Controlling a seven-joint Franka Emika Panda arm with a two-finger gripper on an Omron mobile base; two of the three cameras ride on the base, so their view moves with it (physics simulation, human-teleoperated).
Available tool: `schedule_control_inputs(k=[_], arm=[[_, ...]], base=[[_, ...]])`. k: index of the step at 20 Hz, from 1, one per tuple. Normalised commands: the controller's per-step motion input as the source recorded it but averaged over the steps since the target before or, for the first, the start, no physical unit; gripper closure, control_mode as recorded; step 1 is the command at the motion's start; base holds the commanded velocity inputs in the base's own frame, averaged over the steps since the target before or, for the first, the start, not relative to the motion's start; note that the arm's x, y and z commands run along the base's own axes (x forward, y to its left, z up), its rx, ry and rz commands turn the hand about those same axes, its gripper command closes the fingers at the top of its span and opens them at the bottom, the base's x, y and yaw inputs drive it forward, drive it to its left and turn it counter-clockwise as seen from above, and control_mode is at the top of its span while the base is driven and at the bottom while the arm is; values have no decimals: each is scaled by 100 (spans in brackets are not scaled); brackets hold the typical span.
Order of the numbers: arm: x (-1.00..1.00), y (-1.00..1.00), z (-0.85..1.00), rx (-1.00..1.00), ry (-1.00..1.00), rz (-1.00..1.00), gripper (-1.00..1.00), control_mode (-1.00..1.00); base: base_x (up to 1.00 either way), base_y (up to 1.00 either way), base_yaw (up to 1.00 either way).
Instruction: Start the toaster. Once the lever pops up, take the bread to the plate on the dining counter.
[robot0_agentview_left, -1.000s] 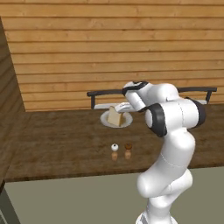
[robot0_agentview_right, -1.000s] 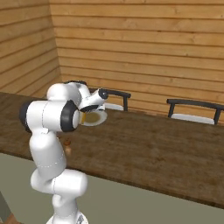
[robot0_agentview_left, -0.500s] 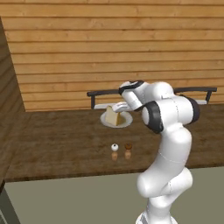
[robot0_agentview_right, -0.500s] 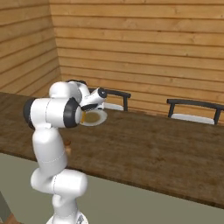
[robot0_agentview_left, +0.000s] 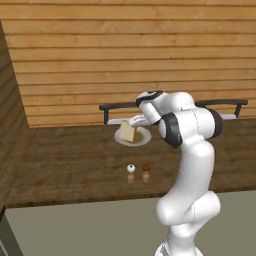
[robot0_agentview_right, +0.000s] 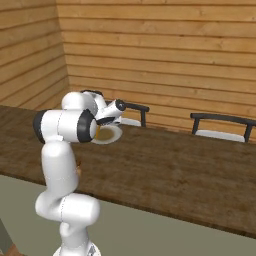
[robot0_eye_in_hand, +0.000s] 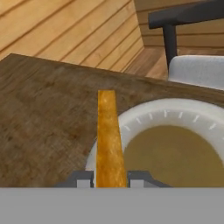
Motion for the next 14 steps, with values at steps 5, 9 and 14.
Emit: schedule_control_inputs(k=[5,9,14], arm=[[11,0,-22,0,0,2,100,-100],[0,0,-38,0,0,0,100,-100],[0,-4,-39,-1,0,0,100,-100]], base=[[0,0,0],[0,0,0],[0,0,0]])
